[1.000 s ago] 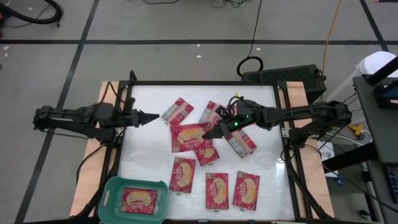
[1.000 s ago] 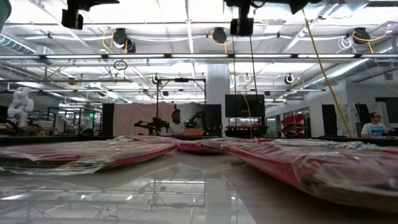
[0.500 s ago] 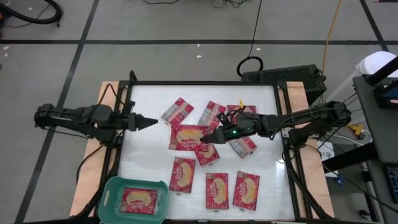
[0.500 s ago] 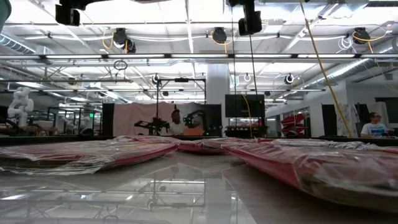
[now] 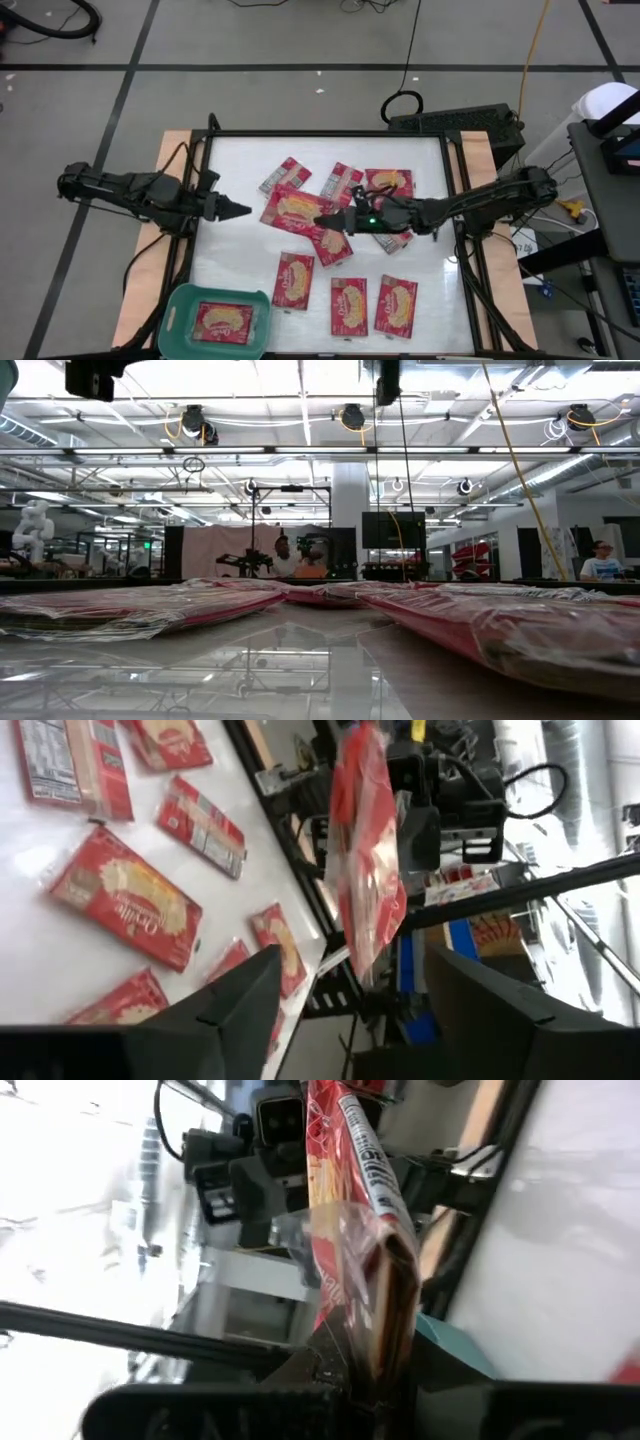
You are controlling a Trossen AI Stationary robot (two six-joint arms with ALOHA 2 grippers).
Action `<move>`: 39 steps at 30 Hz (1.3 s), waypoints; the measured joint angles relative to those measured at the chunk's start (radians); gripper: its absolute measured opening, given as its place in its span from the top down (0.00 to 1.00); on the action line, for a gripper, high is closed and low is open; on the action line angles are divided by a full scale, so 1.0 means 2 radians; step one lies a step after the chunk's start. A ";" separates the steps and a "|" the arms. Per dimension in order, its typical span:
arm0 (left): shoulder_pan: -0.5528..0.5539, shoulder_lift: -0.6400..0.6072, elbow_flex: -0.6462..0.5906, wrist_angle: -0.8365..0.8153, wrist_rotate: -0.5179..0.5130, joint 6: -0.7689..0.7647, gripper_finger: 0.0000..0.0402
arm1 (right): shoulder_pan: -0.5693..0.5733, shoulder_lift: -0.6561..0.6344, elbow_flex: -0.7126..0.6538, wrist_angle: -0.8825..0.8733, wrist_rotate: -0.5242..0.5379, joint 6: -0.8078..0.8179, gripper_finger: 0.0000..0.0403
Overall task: Sort popcorn bags into baskets
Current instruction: Put the red popcorn bag into the green bin
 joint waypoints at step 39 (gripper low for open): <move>-0.035 -0.025 0.000 -0.054 0.091 0.032 0.98 | 0.001 0.114 0.055 0.041 -0.034 -0.019 0.71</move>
